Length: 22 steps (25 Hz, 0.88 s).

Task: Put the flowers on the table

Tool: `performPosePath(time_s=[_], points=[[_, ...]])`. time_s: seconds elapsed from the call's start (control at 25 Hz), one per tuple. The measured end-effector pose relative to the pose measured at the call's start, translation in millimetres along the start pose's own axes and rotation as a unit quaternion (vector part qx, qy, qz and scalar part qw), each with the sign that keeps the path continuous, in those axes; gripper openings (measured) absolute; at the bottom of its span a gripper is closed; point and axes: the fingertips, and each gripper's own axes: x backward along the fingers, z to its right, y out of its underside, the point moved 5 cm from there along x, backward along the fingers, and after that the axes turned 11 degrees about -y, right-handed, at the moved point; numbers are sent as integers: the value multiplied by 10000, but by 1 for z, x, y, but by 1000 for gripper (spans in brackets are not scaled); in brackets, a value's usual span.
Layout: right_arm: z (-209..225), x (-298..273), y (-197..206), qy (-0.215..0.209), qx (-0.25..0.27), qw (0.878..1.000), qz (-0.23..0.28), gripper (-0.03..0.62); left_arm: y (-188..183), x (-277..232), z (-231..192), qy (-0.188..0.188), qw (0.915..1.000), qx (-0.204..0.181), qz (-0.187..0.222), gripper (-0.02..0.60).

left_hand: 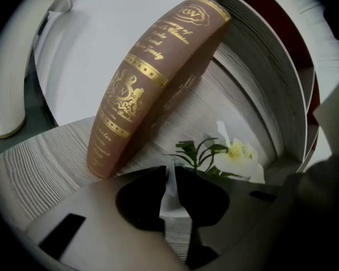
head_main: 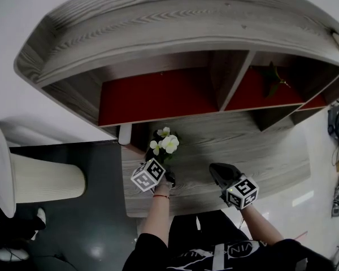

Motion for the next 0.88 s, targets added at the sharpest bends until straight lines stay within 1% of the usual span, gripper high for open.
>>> performPosePath(time_s=[0.16, 0.28, 0.4, 0.6, 0.72, 0.88], points=[[1, 1, 3, 2, -25, 10000, -10, 11, 0, -2, -2, 77, 9998, 203, 32, 46], [2, 3, 5, 15, -37, 10000, -9, 11, 5, -2, -3, 194, 9988, 454, 11, 58], [2, 4, 6, -3, -39, 10000, -33, 11, 11, -1, -3, 329, 9964, 777, -14, 90], [0, 5, 9, -41, -57, 10000, -51, 11, 13, 5, -7, 409, 9923, 1172, 47, 132], [0, 5, 11, -52, -54, 9999, -97, 11, 13, 10, -9, 448, 9886, 1435, 60, 140], [-1, 4, 13, -79, -51, 9999, -141, 11, 14, 17, -12, 475, 9849, 1662, 89, 140]])
